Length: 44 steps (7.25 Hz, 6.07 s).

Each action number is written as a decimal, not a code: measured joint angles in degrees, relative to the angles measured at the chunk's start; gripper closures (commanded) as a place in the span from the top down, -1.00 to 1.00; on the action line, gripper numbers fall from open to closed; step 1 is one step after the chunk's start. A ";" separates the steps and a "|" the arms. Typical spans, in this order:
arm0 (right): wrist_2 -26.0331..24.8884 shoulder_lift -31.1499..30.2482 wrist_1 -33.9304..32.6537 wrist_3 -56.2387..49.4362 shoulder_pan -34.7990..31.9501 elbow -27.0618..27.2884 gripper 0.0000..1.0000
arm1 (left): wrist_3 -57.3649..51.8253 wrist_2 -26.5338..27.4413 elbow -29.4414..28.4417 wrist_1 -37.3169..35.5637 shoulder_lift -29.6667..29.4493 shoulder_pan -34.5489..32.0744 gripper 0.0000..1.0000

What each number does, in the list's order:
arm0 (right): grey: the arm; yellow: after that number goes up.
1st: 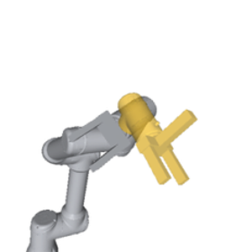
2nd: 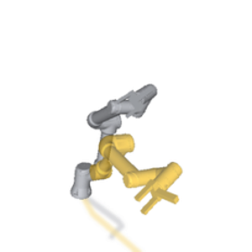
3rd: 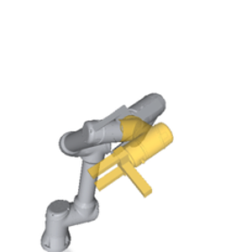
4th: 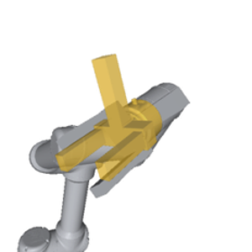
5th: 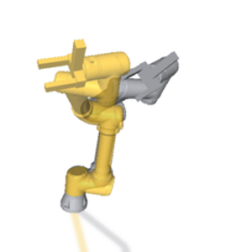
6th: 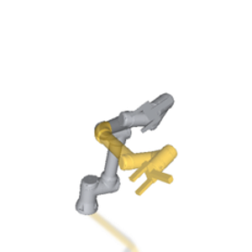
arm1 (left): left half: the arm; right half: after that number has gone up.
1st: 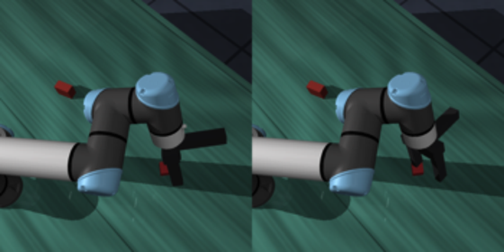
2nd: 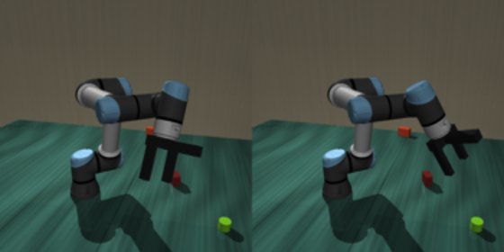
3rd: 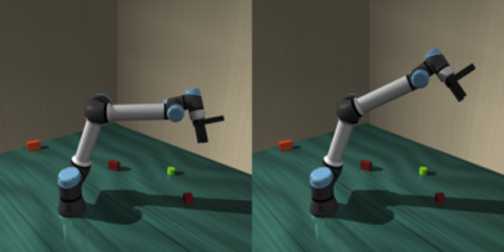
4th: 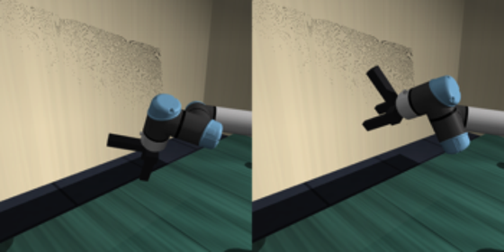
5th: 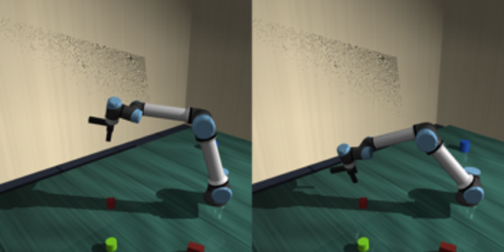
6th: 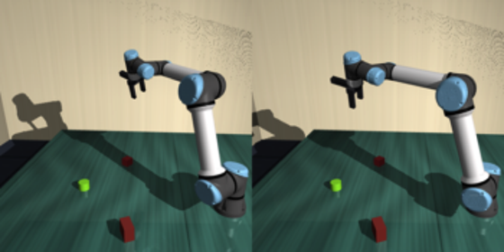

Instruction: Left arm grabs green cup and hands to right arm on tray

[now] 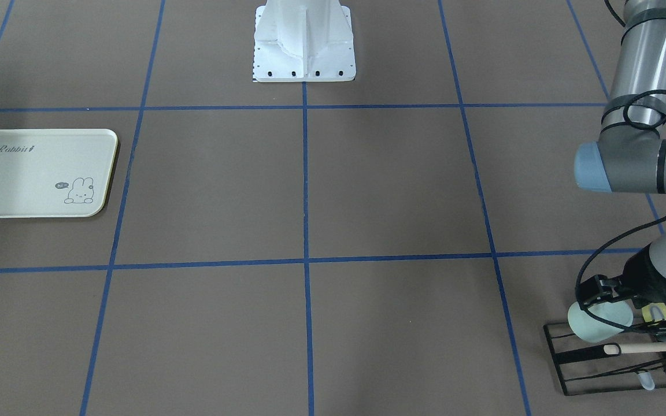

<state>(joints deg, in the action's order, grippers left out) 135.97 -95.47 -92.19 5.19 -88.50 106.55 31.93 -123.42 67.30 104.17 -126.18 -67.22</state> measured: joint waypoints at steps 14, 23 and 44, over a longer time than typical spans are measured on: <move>0.77 -0.37 1.69 0.13 0.26 -0.22 0.99 | -0.50 -5.68 26.56 -10.19 10.64 -7.34 -1.00; 29.68 8.02 11.89 4.57 5.16 -1.76 0.98 | 69.59 -19.42 42.92 13.31 4.65 12.81 -1.00; -15.24 28.61 99.32 126.09 43.48 -3.14 0.85 | 119.86 14.70 41.09 69.17 4.10 27.10 -1.00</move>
<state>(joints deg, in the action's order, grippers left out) 120.72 -66.86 7.14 131.28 -45.02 103.41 151.79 -108.71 108.40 173.34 -122.08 -40.12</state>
